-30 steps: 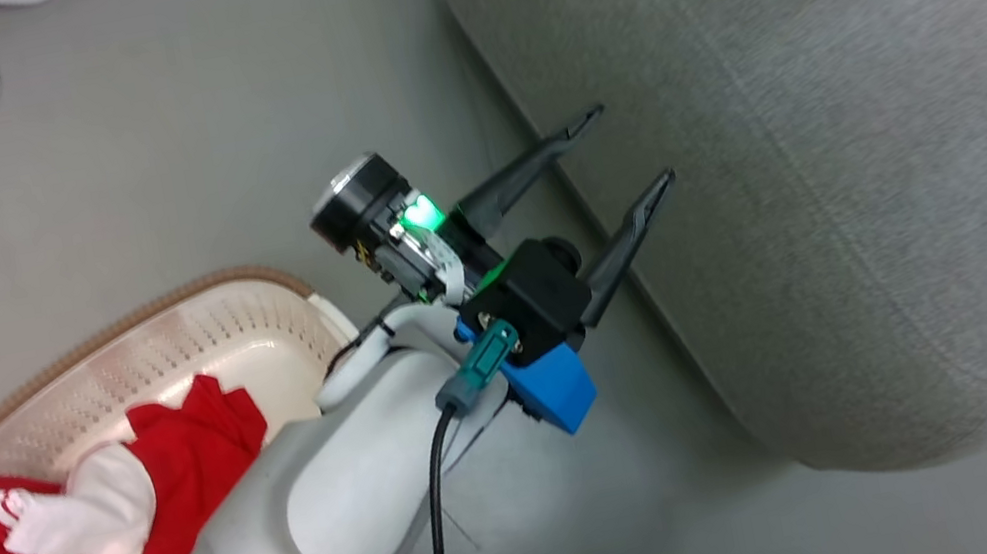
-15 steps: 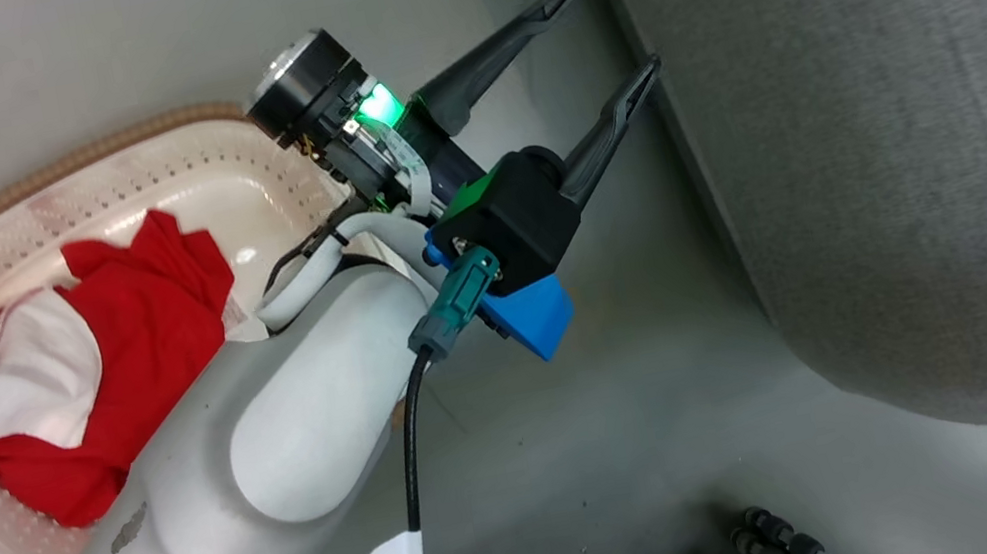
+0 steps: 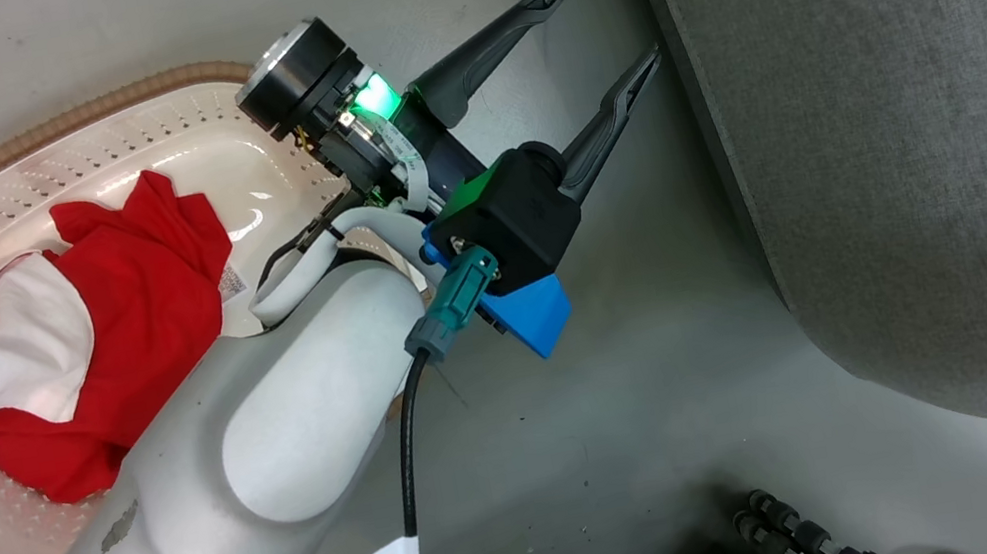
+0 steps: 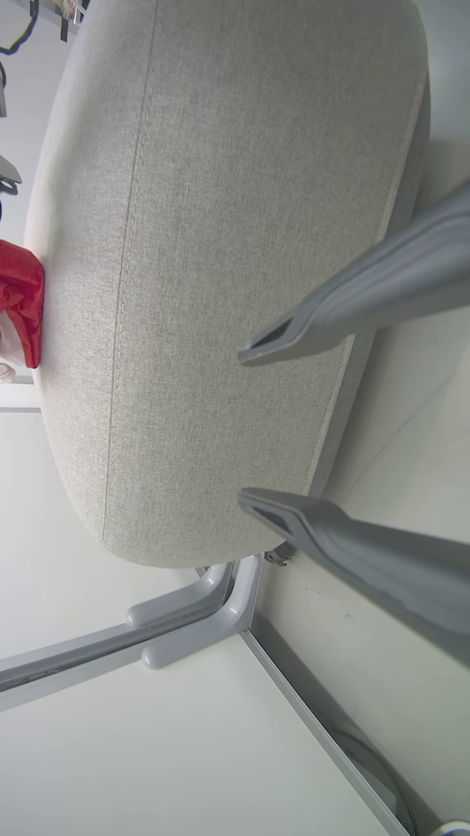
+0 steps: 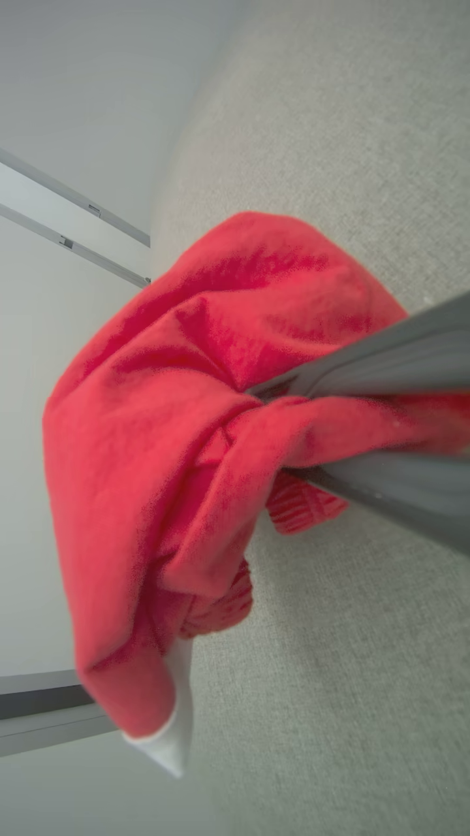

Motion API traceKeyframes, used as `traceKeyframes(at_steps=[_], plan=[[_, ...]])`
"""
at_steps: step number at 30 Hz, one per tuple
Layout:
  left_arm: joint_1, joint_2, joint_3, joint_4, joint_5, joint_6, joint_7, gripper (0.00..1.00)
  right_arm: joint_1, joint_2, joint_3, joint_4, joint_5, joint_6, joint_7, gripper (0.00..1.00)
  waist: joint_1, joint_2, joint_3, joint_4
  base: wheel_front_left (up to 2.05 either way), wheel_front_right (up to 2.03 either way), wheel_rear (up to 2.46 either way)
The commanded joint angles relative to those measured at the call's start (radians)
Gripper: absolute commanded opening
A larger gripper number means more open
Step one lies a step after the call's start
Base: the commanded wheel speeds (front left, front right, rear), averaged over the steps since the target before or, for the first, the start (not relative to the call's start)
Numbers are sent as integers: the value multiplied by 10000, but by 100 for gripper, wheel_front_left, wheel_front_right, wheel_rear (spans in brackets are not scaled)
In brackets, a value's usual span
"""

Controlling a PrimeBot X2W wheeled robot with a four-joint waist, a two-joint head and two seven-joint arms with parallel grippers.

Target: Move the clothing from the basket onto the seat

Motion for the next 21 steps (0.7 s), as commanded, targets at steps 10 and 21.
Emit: traceKeyframes(at_steps=[10, 21], plan=[[94, 128, -72, 69, -157, 143, -101, 100, -471, 266, 781, 1205, -259, -2, -38, 100, -1, 0, -338, -97, 0, 0, 0], [864, -273, 154, 483, -655, 435, -430, 100, 2368, 381, 1950, -609, -244, -2, -38, 100, -1, 0, -2305, -6, 0, 0, 0]])
